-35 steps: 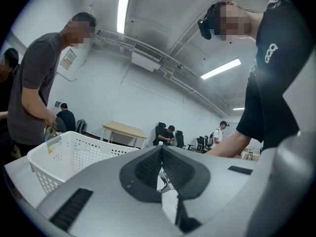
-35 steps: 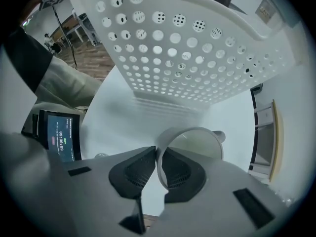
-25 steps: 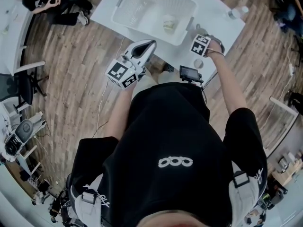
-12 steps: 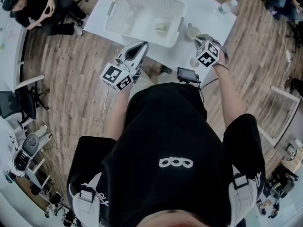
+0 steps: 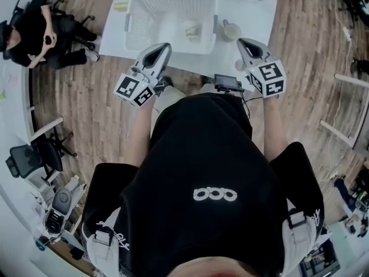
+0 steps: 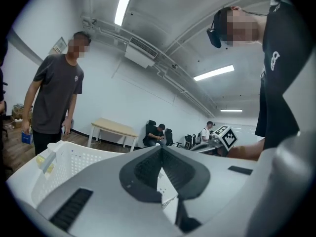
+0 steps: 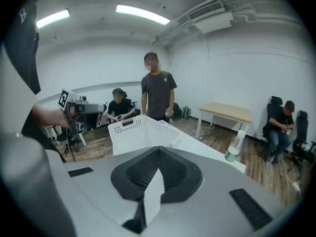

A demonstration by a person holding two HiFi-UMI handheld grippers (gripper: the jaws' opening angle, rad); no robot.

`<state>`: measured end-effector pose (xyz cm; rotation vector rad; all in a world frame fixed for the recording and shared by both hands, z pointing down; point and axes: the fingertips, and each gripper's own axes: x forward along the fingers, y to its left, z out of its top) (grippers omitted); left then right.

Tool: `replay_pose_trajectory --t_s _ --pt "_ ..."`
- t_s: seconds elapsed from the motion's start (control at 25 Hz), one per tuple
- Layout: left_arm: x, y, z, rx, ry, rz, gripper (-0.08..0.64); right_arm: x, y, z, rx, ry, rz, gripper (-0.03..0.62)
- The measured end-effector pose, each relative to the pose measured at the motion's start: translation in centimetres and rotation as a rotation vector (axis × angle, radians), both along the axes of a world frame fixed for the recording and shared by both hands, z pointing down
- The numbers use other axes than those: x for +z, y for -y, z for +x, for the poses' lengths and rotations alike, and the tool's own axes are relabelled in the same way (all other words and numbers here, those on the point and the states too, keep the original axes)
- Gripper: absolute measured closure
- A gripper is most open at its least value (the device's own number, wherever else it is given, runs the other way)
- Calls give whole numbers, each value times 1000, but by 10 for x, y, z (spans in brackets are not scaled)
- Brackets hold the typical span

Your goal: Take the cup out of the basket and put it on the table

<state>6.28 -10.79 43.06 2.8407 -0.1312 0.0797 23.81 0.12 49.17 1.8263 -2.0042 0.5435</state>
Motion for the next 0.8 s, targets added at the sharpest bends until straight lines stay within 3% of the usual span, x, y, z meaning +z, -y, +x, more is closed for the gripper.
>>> replay_pose_trajectory --t_s 0.36,0.8 --pt "-4 26 -23 176 -11 15 552 -23 28 -87 105 136 117 568" --pt "3 46 -70 313 -1 -14 552 -36 53 -159 221 139 153 568"
